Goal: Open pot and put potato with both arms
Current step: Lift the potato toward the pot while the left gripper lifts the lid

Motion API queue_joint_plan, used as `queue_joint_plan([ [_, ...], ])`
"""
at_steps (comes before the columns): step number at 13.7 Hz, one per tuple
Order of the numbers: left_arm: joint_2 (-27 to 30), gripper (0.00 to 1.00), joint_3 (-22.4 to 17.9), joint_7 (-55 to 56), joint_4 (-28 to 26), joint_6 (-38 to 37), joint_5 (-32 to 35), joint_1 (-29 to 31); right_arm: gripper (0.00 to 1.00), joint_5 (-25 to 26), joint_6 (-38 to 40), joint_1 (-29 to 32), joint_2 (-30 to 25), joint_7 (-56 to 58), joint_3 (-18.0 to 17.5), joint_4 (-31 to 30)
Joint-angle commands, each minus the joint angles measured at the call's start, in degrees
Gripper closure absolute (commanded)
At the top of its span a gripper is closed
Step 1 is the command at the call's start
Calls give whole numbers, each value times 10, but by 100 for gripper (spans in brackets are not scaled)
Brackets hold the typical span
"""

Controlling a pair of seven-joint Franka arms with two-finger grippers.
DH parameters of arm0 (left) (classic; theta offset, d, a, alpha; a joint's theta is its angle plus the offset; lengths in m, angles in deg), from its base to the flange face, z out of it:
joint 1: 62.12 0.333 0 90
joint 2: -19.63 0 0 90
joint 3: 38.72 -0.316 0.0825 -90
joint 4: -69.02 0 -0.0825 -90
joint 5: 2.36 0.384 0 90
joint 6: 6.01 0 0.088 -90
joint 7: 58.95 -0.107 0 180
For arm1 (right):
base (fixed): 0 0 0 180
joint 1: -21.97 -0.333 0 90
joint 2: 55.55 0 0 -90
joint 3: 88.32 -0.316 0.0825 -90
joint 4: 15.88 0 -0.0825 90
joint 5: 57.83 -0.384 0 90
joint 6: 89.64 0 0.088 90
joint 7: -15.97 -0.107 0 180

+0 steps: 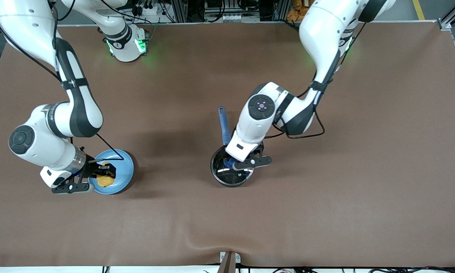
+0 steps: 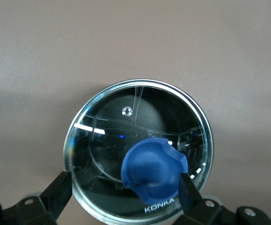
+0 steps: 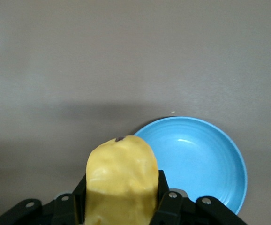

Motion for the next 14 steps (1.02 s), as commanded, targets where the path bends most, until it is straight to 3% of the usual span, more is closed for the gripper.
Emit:
queue_joint_plan([
  [1, -36, 0, -29, 22, 36, 19, 0, -33, 90, -11, 24, -31, -35, -66, 1, -2],
  [10, -56, 0, -35, 23, 37, 51, 1, -37, 89, -11, 83, -130, -71, -257, 0, 44],
  [11, -56, 9, -34, 25, 37, 51, 0, -37, 89, -11, 82, -146, -73, -282, 0, 48],
  [13, -53, 56, -34, 43, 36, 51, 0, -37, 89, -11, 82, -167, -74, -317, 1, 60],
  [14, -50, 67, -34, 47, 36, 51, 0, -36, 89, -11, 82, -176, -73, -331, 1, 65],
])
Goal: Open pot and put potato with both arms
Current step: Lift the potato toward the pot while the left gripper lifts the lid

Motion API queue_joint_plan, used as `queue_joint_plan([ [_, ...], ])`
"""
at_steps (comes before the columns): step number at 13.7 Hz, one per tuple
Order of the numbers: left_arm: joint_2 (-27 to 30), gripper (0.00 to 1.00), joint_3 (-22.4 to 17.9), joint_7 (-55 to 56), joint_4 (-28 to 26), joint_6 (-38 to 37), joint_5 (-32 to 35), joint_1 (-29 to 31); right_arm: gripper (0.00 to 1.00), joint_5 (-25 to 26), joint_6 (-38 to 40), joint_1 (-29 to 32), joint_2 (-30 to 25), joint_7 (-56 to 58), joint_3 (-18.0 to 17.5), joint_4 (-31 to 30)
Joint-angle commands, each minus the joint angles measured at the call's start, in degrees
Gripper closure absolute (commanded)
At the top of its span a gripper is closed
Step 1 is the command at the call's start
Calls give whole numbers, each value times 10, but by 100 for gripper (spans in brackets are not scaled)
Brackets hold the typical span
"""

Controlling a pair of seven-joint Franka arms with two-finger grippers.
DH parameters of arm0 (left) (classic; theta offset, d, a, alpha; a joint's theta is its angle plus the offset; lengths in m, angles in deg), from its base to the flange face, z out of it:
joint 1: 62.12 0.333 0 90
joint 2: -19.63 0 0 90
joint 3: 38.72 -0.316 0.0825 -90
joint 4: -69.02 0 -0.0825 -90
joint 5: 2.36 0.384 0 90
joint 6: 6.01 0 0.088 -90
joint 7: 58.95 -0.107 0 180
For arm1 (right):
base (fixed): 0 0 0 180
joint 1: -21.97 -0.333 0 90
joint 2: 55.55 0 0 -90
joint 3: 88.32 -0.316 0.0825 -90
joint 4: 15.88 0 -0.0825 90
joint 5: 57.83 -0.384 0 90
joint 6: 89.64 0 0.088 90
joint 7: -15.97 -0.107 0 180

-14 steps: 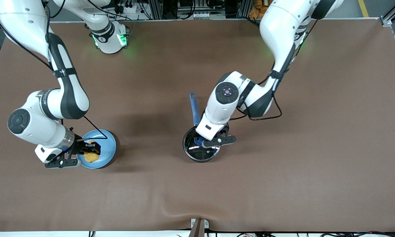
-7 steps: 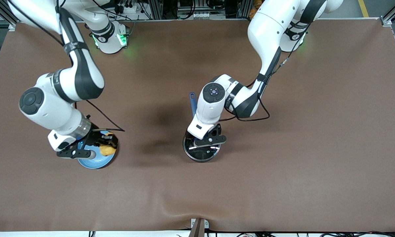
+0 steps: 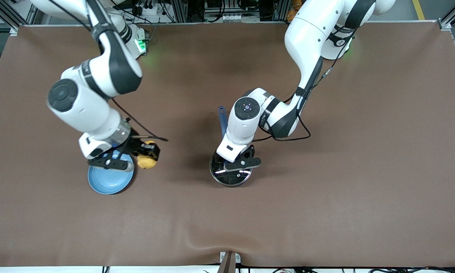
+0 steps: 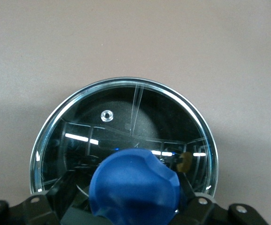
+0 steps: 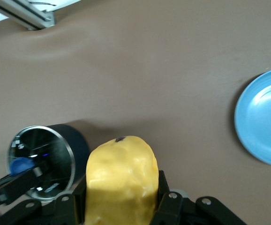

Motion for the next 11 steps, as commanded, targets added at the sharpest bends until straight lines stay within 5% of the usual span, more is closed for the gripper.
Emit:
queue_joint_plan([
  [1, -2, 69, -7, 20, 12, 0, 0, -5, 89, -8, 10, -23, -6, -42, 5, 15],
  [4, 18, 79, -3, 21, 12, -36, -2, 0, 89, -8, 7, -36, -6, -64, 5, 16],
  [11, 137, 81, 1, -36, -11, -160, -19, 59, 90, -7, -29, -70, 11, -127, 6, 28],
])
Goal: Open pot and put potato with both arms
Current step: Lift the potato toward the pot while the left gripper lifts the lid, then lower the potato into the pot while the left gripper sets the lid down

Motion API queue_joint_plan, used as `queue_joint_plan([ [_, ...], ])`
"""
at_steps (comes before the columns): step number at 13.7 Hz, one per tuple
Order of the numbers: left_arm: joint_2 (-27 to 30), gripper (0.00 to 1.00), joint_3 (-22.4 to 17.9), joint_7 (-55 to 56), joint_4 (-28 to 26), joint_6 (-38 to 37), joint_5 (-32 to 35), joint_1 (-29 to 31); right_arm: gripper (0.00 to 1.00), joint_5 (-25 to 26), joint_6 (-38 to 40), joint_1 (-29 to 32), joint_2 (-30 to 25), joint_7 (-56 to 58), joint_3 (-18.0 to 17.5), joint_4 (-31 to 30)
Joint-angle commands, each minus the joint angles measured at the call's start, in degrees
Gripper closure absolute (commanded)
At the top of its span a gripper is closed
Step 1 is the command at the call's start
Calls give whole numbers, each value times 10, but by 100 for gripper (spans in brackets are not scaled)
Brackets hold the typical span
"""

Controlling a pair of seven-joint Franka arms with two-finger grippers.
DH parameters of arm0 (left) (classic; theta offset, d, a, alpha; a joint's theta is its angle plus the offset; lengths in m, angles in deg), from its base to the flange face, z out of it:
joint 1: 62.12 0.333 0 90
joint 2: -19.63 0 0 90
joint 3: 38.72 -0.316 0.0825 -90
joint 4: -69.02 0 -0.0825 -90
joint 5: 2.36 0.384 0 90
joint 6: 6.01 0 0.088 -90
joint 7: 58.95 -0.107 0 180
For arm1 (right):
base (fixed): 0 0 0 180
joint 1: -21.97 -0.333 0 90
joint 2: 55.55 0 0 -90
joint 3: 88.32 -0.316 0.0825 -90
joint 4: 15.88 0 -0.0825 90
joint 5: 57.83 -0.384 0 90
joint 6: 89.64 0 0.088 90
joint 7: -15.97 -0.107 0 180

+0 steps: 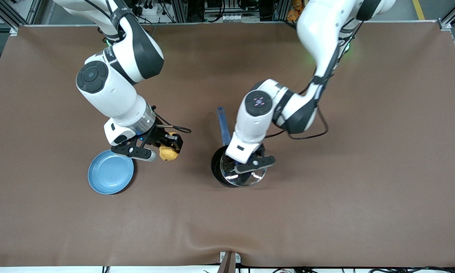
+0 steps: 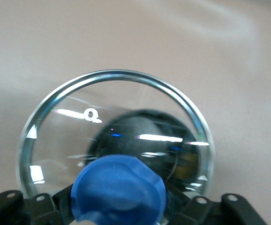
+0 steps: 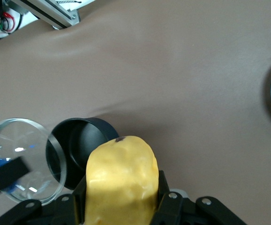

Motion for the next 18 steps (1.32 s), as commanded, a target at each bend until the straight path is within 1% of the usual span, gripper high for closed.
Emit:
queue_joint_plan([
  [1, 69, 81, 3, -49, -36, -56, -24, 33, 90, -5, -29, -28, 20, -33, 6, 12],
  [2, 87, 81, 3, -70, -53, -74, -29, 46, 91, -4, -46, -38, 30, -36, 6, 14],
  [4, 138, 81, 3, -117, -118, -76, -38, 74, 93, 2, -69, -61, 64, -36, 8, 42],
  [6, 187, 80, 3, -169, -189, -76, -38, 101, 94, 7, -71, -79, 119, -34, 9, 92],
  [8, 210, 80, 3, -220, -239, -74, -38, 128, 98, 34, -81, -96, 185, -33, 9, 150],
  [9, 212, 80, 3, -242, -251, -74, -38, 139, 100, 46, -101, -106, 216, -32, 9, 170],
  [11, 204, 80, 1, -272, -264, -74, -32, 154, 100, 62, -146, -116, 261, -24, 9, 188],
  [13, 185, 80, 1, -313, -273, -67, -30, 178, 100, 80, -153, -129, 303, -1, 9, 221],
  [15, 166, 80, 1, -346, -275, -54, -30, 202, 100, 83, -154, -140, 329, 12, 10, 239],
  [18, 128, 79, 0, -355, -279, -19, -29, 208, 100, 94, -157, -144, 349, 37, 11, 247],
])
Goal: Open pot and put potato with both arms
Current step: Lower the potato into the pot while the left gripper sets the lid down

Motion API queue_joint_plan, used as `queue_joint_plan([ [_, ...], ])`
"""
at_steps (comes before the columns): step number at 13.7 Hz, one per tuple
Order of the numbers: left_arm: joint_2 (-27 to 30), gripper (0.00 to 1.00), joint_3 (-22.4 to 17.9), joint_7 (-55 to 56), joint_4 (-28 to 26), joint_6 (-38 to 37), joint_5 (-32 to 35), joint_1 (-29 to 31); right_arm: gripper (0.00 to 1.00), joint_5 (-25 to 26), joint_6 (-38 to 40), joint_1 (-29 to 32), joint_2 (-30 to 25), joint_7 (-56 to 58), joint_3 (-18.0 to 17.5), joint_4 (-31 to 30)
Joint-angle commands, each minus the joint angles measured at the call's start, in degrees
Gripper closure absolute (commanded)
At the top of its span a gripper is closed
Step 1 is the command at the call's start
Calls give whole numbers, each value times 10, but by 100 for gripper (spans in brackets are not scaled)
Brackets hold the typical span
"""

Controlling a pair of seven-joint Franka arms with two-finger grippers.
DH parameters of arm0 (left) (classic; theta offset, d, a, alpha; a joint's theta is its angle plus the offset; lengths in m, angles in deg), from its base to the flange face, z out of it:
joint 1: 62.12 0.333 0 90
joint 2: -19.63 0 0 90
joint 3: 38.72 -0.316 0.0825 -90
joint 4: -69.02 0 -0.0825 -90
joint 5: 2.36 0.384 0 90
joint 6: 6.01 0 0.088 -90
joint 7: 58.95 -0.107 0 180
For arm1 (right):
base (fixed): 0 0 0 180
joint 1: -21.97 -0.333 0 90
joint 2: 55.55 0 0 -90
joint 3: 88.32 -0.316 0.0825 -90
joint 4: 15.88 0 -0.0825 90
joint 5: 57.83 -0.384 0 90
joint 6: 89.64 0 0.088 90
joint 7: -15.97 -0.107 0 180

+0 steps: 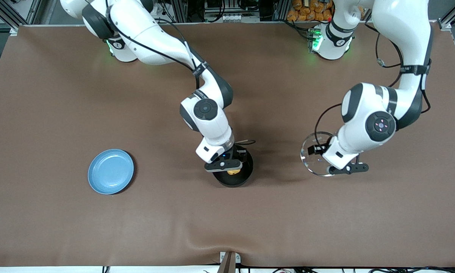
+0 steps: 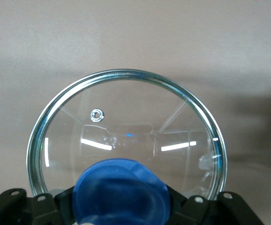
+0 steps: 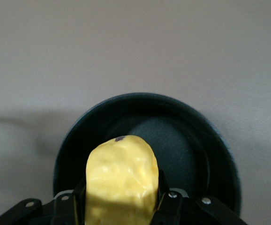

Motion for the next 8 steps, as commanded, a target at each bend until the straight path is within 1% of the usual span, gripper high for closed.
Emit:
queue_joint_plan([
  [1, -35, 79, 1, -9, -2, 42, -2, 0, 100, 19, 0, -4, 28, 17, 6, 35],
  [5, -83, 79, 1, -9, -3, 95, -2, -1, 100, 24, -27, -9, 50, 17, 7, 35],
  [7, -92, 79, 0, -10, -3, 101, 0, 0, 100, 31, -32, -10, 57, 17, 8, 35],
  [8, -94, 79, 0, -11, -4, 101, 13, 0, 100, 32, -33, -10, 61, 16, 8, 35],
])
